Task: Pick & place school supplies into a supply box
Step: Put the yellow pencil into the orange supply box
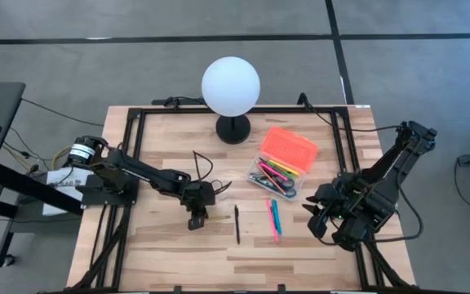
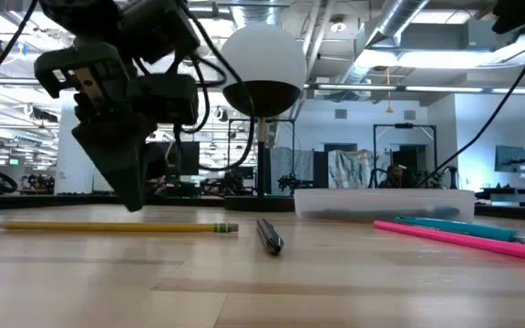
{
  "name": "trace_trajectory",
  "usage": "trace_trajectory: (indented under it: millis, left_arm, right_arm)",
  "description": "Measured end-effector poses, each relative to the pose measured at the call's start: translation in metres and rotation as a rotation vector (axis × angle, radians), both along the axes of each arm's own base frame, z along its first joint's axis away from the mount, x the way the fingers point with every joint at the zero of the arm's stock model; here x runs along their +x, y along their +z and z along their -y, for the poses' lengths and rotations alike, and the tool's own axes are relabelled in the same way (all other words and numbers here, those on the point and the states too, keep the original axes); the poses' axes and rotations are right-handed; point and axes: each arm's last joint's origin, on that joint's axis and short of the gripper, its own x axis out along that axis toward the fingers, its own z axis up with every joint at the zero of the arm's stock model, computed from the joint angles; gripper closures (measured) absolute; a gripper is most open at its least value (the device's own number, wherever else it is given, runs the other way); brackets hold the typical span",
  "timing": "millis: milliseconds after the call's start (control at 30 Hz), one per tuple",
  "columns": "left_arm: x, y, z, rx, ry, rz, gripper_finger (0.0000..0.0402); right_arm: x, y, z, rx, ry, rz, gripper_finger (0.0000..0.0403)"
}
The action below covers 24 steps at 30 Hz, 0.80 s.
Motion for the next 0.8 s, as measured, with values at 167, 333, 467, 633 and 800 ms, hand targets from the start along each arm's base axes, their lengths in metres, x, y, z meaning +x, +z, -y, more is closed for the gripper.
trace_trajectory:
  millis: [167,333,467,633,800]
  left_arm:
    - [0.007,0.011,0.014,0.123,-0.01,0.068,0.034]
    - [0.008,0.016,0.024,0.226,-0.047,0.1,0.0288]
    - [0.005,0.016,0.029,0.264,-0.062,0.095,0.027]
    - [0.004,0.015,0.03,0.326,-0.043,0.1,0.0273]
    - [0.003,0.014,0.03,0.338,-0.052,0.09,0.0281]
  right_arm:
    - [0.0,0.0,0.0,-0.003,0.001,-0.002,0.029]
    - [0.0,0.0,0.0,-0.017,0.013,-0.005,0.029]
    - [0.001,0.0,0.001,-0.021,0.012,-0.007,0.029]
    - [0.001,0.0,0.002,-0.028,0.012,-0.01,0.029]
    - [0.001,0.0,0.002,-0.029,0.012,-0.01,0.029]
